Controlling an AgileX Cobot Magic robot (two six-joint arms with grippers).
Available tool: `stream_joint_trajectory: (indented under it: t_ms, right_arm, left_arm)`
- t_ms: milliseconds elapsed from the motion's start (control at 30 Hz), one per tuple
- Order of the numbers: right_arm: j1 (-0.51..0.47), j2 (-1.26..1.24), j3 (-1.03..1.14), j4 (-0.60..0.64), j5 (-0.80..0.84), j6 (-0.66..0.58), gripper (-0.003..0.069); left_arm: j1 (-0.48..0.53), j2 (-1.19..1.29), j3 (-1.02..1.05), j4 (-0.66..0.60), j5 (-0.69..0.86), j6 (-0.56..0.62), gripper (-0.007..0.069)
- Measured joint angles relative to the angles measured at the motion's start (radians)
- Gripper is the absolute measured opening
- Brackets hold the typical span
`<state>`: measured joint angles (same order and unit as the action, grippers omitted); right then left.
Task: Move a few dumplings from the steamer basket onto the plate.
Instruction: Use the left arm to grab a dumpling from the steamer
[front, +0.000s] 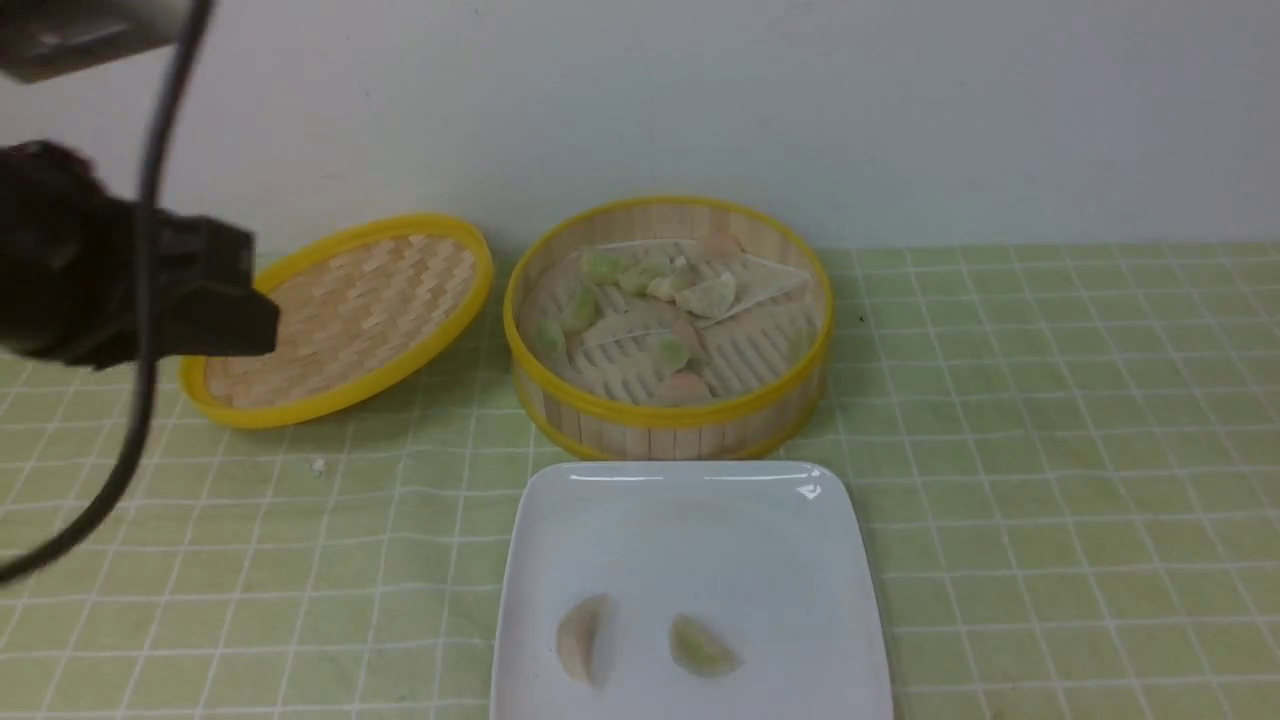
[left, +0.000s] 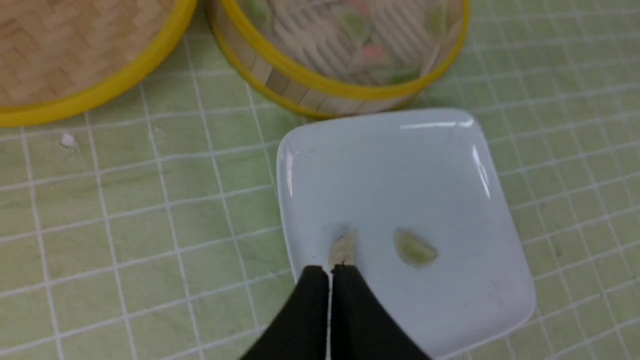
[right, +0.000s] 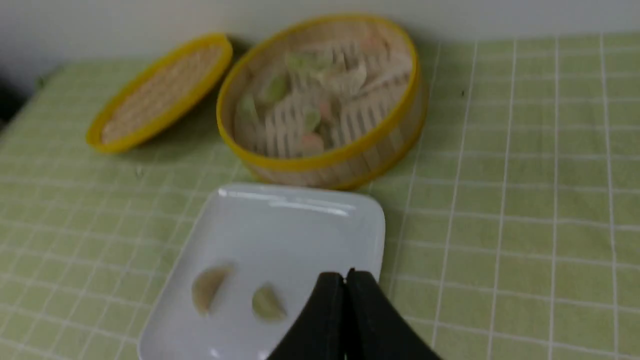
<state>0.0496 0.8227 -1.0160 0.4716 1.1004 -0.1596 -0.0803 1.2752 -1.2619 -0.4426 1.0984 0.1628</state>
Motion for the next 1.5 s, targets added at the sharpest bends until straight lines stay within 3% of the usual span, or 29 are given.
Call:
stream_joint_trajectory:
  t_ms: [367,733,833,967,1067,1233,1500]
  right_arm:
    - [0.0,0.143,-0.043,-0.007,0.045,-0.038,-0.0013]
    - [0.0,0.144,-0.043,-0.009,0.044,-0.039,-0.0013]
    - [0.0,0.144,-0.043,-0.01,0.043,-0.039,-0.0012]
    - [0.0,0.144,-0.043,-0.01,0.043,-0.039,-0.0011]
    - [0.0,0.144,-0.043,-0.01,0.043,-0.039,-0.0011]
    - [0.0,0.144,-0.043,-0.01,0.043,-0.039,-0.0011]
    - [0.0,0.144,-0.043,-0.01,0.043,-0.039,-0.0011]
  left_arm:
    - [-0.233,0.522,-0.454,0.224,0.082,-0.031,-0.0006]
    - [-0.26,0.953,-0.922,0.325,0.131,-0.039,0.0005]
    - [-0.263,1.044,-1.02,0.361,0.133,-0.039,0.005]
    - [-0.268,1.112,-1.073,0.384,0.133,-0.039,0.0165]
    - [-0.274,1.158,-1.078,0.427,0.134,-0.038,0.0312]
    - [-0.278,1.197,-1.079,0.454,0.106,-0.035,0.0461]
    - [-0.281,1.224,-1.081,0.472,0.064,-0.003,0.047]
